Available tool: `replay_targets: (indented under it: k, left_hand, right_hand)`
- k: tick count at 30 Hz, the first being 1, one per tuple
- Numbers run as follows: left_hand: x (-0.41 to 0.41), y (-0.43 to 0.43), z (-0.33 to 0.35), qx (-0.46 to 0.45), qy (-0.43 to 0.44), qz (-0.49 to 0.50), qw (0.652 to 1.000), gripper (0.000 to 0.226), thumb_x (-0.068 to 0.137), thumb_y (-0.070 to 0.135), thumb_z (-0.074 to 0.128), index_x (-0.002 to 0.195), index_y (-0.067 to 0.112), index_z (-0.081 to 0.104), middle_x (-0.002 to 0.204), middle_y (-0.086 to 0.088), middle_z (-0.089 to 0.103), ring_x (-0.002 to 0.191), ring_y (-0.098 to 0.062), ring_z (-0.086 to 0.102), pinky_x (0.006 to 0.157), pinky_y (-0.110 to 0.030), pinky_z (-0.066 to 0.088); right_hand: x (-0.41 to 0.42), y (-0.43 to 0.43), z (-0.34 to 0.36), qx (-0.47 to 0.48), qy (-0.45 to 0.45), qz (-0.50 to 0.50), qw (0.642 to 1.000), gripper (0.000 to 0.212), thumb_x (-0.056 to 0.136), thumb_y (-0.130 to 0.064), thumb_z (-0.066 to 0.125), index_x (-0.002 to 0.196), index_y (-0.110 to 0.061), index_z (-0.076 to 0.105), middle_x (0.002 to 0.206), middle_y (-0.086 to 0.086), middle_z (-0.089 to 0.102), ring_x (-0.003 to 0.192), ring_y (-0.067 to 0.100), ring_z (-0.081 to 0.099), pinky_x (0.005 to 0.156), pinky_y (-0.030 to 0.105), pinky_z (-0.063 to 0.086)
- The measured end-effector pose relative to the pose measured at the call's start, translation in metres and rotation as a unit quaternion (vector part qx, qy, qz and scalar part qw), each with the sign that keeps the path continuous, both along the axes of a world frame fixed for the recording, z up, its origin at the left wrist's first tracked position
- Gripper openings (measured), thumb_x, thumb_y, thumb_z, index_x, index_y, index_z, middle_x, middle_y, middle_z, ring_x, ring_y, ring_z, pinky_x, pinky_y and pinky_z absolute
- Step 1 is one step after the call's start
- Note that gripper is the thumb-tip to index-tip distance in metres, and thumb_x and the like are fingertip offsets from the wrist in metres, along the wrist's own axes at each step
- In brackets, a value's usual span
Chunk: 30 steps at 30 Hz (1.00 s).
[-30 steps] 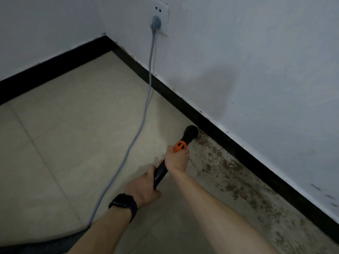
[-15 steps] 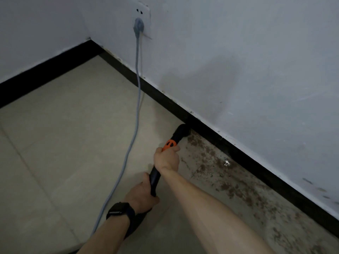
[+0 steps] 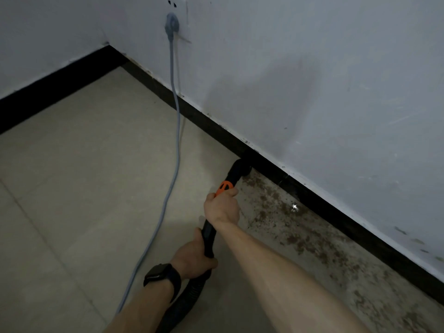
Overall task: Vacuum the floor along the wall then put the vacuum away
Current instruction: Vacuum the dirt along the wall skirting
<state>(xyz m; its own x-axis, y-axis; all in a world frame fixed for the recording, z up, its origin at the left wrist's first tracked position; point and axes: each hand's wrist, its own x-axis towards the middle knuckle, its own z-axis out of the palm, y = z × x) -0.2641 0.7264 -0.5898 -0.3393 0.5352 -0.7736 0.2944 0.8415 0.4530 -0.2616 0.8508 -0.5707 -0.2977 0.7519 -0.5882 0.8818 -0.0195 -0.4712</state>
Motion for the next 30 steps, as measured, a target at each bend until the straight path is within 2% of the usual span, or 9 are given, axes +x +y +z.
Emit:
replay_targets:
  k: [2, 6, 11, 19, 22, 24, 26, 28, 30]
  left_hand:
    - [-0.005, -0.002, 0.003, -0.004, 0.012, -0.012, 1.000, 0.067, 0.085, 0.026, 0.072, 0.130, 0.011, 0.026, 0.099, -0.003, 0.059, 0.086, -0.021, 0.062, 0.070, -0.035, 0.055]
    - [-0.014, -0.008, 0.010, 0.003, 0.043, -0.021, 0.999, 0.061, 0.084, 0.029, 0.073, 0.125, 0.013, 0.031, 0.105, -0.008, 0.063, 0.091, -0.026, 0.065, 0.076, -0.040, 0.057]
    - [-0.023, -0.014, 0.016, -0.001, 0.044, -0.014, 0.999, 0.069, 0.084, 0.031, 0.073, 0.134, 0.012, 0.030, 0.108, -0.008, 0.062, 0.094, -0.026, 0.065, 0.079, -0.039, 0.057]
    - [-0.034, -0.026, 0.027, -0.012, 0.004, -0.039, 0.999, 0.075, 0.086, 0.028, 0.073, 0.141, 0.011, 0.024, 0.103, -0.002, 0.057, 0.090, -0.019, 0.060, 0.056, -0.021, 0.044]
    - [-0.036, -0.033, 0.028, -0.024, 0.004, -0.062, 0.998, 0.085, 0.086, 0.029, 0.073, 0.148, 0.011, 0.018, 0.105, -0.002, 0.056, 0.090, -0.019, 0.059, 0.059, -0.021, 0.045]
    - [-0.033, -0.038, 0.029, -0.025, 0.009, -0.073, 0.997, 0.079, 0.084, 0.030, 0.074, 0.142, 0.013, 0.024, 0.102, -0.002, 0.058, 0.089, -0.019, 0.061, 0.066, -0.027, 0.052]
    - [-0.028, -0.045, 0.032, -0.020, 0.030, -0.090, 0.995, 0.062, 0.080, 0.031, 0.076, 0.123, 0.020, 0.034, 0.095, 0.001, 0.060, 0.084, -0.019, 0.063, 0.073, -0.035, 0.057]
    - [-0.022, -0.052, 0.036, -0.029, 0.043, -0.119, 0.992, 0.056, 0.076, 0.038, 0.077, 0.111, 0.025, 0.035, 0.091, 0.003, 0.061, 0.079, -0.017, 0.064, 0.070, -0.035, 0.057]
    - [-0.017, -0.058, 0.039, -0.053, 0.018, -0.158, 0.986, 0.058, 0.075, 0.047, 0.077, 0.111, 0.027, 0.035, 0.094, 0.005, 0.062, 0.082, -0.016, 0.064, 0.071, -0.033, 0.056]
  right_hand:
    - [0.000, 0.001, 0.001, -0.015, 0.017, -0.003, 1.000, 0.054, 0.105, -0.033, 0.041, 0.144, -0.001, 0.023, 0.119, 0.017, 0.065, 0.085, 0.028, 0.057, 0.067, 0.031, 0.040]
    - [-0.005, 0.006, 0.000, -0.043, 0.062, -0.005, 0.997, 0.062, 0.103, -0.035, 0.046, 0.146, 0.000, 0.019, 0.122, 0.019, 0.063, 0.097, 0.032, 0.064, 0.075, 0.035, 0.052]
    - [-0.017, 0.000, 0.005, -0.062, 0.080, -0.018, 0.995, 0.060, 0.101, -0.034, 0.048, 0.145, -0.002, 0.021, 0.124, 0.020, 0.063, 0.102, 0.035, 0.065, 0.080, 0.038, 0.055]
    - [-0.012, -0.016, 0.002, -0.074, 0.089, -0.073, 0.991, 0.054, 0.104, -0.035, 0.044, 0.142, -0.004, 0.022, 0.115, 0.015, 0.063, 0.081, 0.025, 0.058, 0.068, 0.031, 0.048]
    - [-0.004, -0.023, -0.003, -0.083, 0.107, -0.109, 0.985, 0.056, 0.104, -0.037, 0.045, 0.143, -0.005, 0.021, 0.110, 0.012, 0.063, 0.083, 0.024, 0.061, 0.069, 0.032, 0.052]
    - [0.002, -0.028, -0.004, -0.092, 0.121, -0.124, 0.981, 0.057, 0.104, -0.037, 0.047, 0.144, -0.007, 0.020, 0.103, 0.008, 0.062, 0.077, 0.020, 0.060, 0.062, 0.028, 0.049]
    - [0.010, -0.034, -0.004, -0.102, 0.137, -0.133, 0.976, 0.059, 0.103, -0.036, 0.048, 0.146, -0.008, 0.019, 0.093, 0.002, 0.057, 0.070, 0.014, 0.056, 0.053, 0.025, 0.043]
    - [0.020, -0.042, -0.005, -0.108, 0.146, -0.135, 0.974, 0.062, 0.103, -0.035, 0.049, 0.149, -0.009, 0.016, 0.090, 0.000, 0.056, 0.069, 0.012, 0.055, 0.050, 0.023, 0.041]
    - [0.032, -0.052, -0.006, -0.113, 0.146, -0.131, 0.974, 0.057, 0.102, -0.036, 0.050, 0.145, -0.010, 0.022, 0.088, 0.000, 0.058, 0.068, 0.014, 0.059, 0.050, 0.026, 0.045]
